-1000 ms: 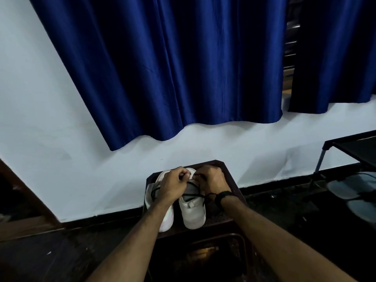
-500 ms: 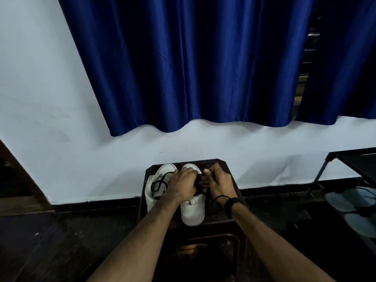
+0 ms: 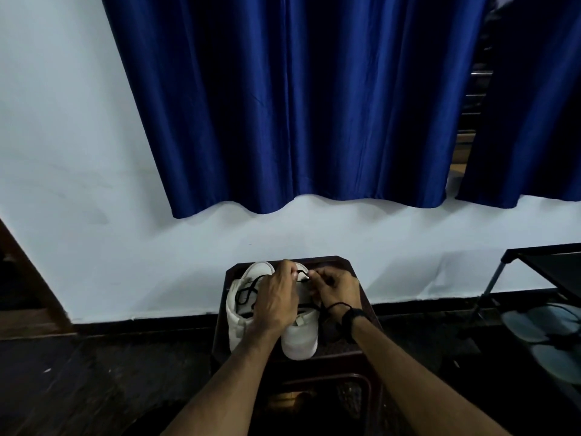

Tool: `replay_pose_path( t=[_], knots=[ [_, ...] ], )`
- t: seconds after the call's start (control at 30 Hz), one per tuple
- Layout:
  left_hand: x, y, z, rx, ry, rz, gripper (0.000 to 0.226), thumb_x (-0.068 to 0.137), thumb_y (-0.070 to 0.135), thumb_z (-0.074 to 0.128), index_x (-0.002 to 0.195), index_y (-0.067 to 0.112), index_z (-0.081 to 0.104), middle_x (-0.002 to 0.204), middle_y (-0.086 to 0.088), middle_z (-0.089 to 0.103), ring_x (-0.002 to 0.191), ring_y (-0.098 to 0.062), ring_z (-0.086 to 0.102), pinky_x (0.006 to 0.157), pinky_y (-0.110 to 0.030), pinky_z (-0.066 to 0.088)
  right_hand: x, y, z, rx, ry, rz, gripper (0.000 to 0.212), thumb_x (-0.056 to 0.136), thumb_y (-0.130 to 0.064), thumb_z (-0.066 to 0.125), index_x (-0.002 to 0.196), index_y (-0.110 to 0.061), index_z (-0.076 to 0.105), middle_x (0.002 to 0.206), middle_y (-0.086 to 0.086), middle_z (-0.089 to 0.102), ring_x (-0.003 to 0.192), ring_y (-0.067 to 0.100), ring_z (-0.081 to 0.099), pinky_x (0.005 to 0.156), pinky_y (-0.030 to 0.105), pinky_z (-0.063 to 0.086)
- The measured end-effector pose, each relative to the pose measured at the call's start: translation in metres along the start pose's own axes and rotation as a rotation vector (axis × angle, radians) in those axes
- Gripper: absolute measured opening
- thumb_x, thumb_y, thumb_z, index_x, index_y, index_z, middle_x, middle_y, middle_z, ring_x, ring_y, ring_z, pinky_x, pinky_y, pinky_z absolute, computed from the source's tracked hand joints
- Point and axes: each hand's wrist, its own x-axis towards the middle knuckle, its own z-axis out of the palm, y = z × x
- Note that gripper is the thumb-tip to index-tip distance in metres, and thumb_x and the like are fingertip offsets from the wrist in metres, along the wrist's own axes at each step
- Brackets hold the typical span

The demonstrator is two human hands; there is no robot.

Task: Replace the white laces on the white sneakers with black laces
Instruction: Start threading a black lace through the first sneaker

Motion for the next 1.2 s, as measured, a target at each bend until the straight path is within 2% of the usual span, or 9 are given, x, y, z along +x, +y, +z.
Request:
replay_pose_path(
  t=[0.13,0.27,0.6,0.73,0.83,0.97,1.03,1.13,1.2],
  knots=[
    [0.000,0.000,0.001,0.009,0.012,0.010,0.003,0.102,0.023,0.042,0.099,0.021,0.042,0.084,-0.003,0.066,0.073,-0.035,0.060,0.059,-0.034,0.028,-0.003,0.000,0.004,-0.058,0.026,-0.029,0.006,0.082,-0.039,0.073,0.083,-0.034,0.076,0.075,-0.016,0.073,0.073,0.000,0.068,0.071,0.028,0.057],
    [-0.001,-0.002,0.002,-0.003,0.020,0.020,0.002,0.101,0.023,0.045,0.100,0.024,0.043,0.088,-0.001,0.066,0.075,-0.032,0.061,0.058,-0.039,0.039,-0.008,0.000,0.010,-0.098,0.104,-0.033,0.014,0.080,-0.046,0.071,0.089,-0.037,0.076,0.083,-0.019,0.073,0.081,-0.004,0.066,0.073,0.021,0.052],
    [-0.003,0.002,-0.001,-0.025,0.112,0.090,0.001,0.094,0.018,0.058,0.095,0.018,0.058,0.087,0.001,0.067,0.072,-0.027,0.059,0.063,-0.033,0.039,-0.004,0.000,0.020,-0.197,0.229,-0.092,0.019,0.080,-0.049,0.070,0.094,-0.037,0.074,0.090,-0.013,0.074,0.087,0.008,0.069,0.073,0.025,0.053],
    [-0.005,0.000,-0.001,-0.090,0.106,0.052,0.012,0.095,0.022,0.051,0.099,0.018,0.062,0.095,0.003,0.066,0.081,-0.024,0.060,0.069,-0.036,0.045,0.000,-0.006,0.024,-0.214,0.236,-0.131,0.014,0.081,-0.041,0.071,0.087,-0.030,0.076,0.089,-0.009,0.072,0.085,0.011,0.067,0.074,0.028,0.053],
    [-0.002,-0.001,-0.001,-0.092,0.071,0.040,0.018,0.088,0.013,0.054,0.101,0.016,0.066,0.100,0.004,0.066,0.081,-0.022,0.062,0.069,-0.033,0.046,0.001,-0.010,0.024,-0.170,0.191,-0.129,0.007,0.078,-0.032,0.077,0.081,-0.026,0.077,0.084,-0.006,0.070,0.080,0.011,0.065,0.075,0.027,0.051],
    [-0.001,-0.002,0.001,-0.127,0.070,0.055,0.018,0.090,0.014,0.053,0.096,0.015,0.069,0.093,0.003,0.070,0.082,-0.017,0.064,0.071,-0.030,0.050,-0.002,-0.008,0.017,-0.111,0.161,-0.152,0.006,0.076,-0.024,0.079,0.082,-0.022,0.079,0.082,-0.007,0.072,0.079,0.006,0.065,0.075,0.011,0.046],
    [-0.001,-0.004,0.004,-0.107,0.049,0.040,0.016,0.091,0.018,0.052,0.091,0.017,0.068,0.087,0.002,0.069,0.080,-0.017,0.064,0.070,-0.035,0.050,-0.003,-0.007,0.014,-0.092,0.161,-0.157,0.008,0.076,-0.022,0.080,0.083,-0.021,0.079,0.082,-0.008,0.073,0.077,0.003,0.065,0.073,0.002,0.042],
    [-0.001,-0.005,0.006,-0.113,0.020,0.017,0.017,0.090,0.019,0.049,0.082,0.018,0.064,0.078,0.002,0.065,0.074,-0.017,0.060,0.066,-0.039,0.047,-0.002,-0.008,0.013,-0.048,0.155,-0.143,0.010,0.073,-0.021,0.082,0.083,-0.023,0.079,0.081,-0.010,0.074,0.077,-0.003,0.066,0.075,0.001,0.043],
    [-0.002,-0.004,0.006,-0.095,0.017,0.018,0.018,0.090,0.021,0.048,0.085,0.020,0.065,0.077,0.002,0.066,0.073,-0.017,0.060,0.065,-0.037,0.047,-0.002,-0.008,0.012,-0.001,0.156,-0.121,0.011,0.073,-0.021,0.083,0.082,-0.024,0.079,0.081,-0.012,0.075,0.078,-0.007,0.066,0.077,0.004,0.045]
  ],
)
